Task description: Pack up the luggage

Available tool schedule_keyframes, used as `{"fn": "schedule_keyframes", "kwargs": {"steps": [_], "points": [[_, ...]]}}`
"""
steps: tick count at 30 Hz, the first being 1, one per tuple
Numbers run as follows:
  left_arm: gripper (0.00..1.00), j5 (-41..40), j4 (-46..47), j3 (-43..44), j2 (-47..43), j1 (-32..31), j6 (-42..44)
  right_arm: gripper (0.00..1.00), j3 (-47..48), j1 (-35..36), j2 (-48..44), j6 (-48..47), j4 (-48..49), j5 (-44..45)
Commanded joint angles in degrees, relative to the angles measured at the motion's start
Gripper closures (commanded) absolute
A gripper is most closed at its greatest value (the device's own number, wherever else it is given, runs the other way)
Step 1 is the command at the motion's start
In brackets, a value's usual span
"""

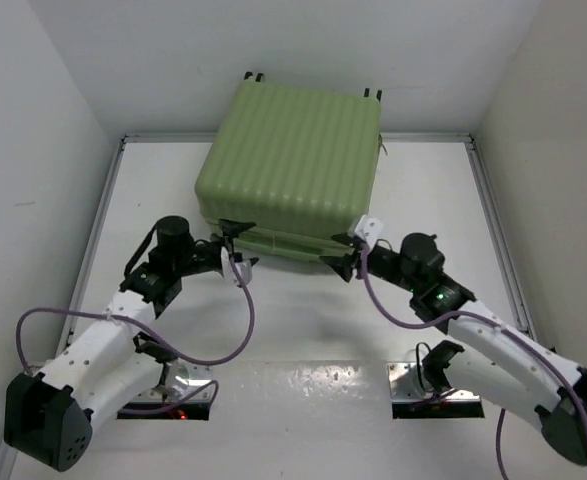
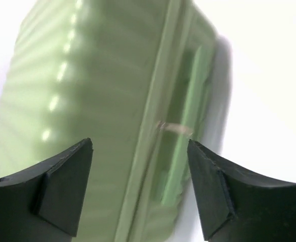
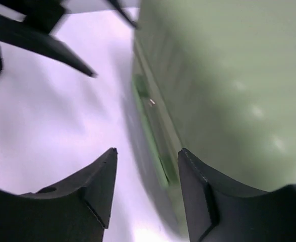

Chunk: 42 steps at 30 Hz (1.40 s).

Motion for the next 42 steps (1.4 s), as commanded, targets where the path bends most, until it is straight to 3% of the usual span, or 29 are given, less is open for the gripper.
{"fn": "schedule_keyframes", "kwargs": {"steps": [1, 6, 11, 14, 23, 26, 28, 33, 35, 42], "points": [[0.23, 2.6, -2.9, 1.2, -2.2, -4.1, -7.9, 0.49, -1.7, -6.6, -5.4, 5.6, -11.9, -2.3], [0.50, -2.1, -5.9, 5.4, 6.0, -15.8, -9.1, 0.51, -1.0, -20.1, -5.2, 12.9, -17.2, -7.7], [0.51, -11.3, -0.3, 11.2, 18.3, -20.8, -13.5, 0.53, 2.3, -37.4, -0.1, 18.7, -18.2, -17.6], [0.51, -15.1, 5.9, 12.6, 24.5, -20.8, -14.8, 0.54, 3.5, -42.9, 2.9, 19.4, -17.9, -20.9], [0.51, -23.1, 6.3, 17.3, 38.5, -22.6, -10.3, 0.54, 3.8, -45.9, 4.4, 16.3, -16.5, -21.0], [0.59, -26.4, 7.0, 18.1, 41.6, -23.1, -10.2, 0.54, 4.1, -46.7, 5.4, 15.9, -15.7, -20.3], [0.72, -27.9, 6.2, 18.8, 43.9, -23.1, -9.6, 0.54, 4.8, -47.3, 6.4, 16.0, -14.8, -19.8], [0.90, -28.6, -2.3, 14.9, 42.5, -21.8, -1.5, 0.54, 7.4, -50.3, 9.4, 16.3, -14.9, -21.0], [1.00, -24.8, -5.4, 12.4, 37.5, -19.9, 2.5, 0.54, 8.0, -51.3, 10.9, 16.4, -14.5, -22.0], [1.00, -16.9, -32.5, 3.1, 20.8, -7.0, 29.3, 0.54, 10.6, -52.8, 14.8, 14.5, -12.9, -24.2]]}}
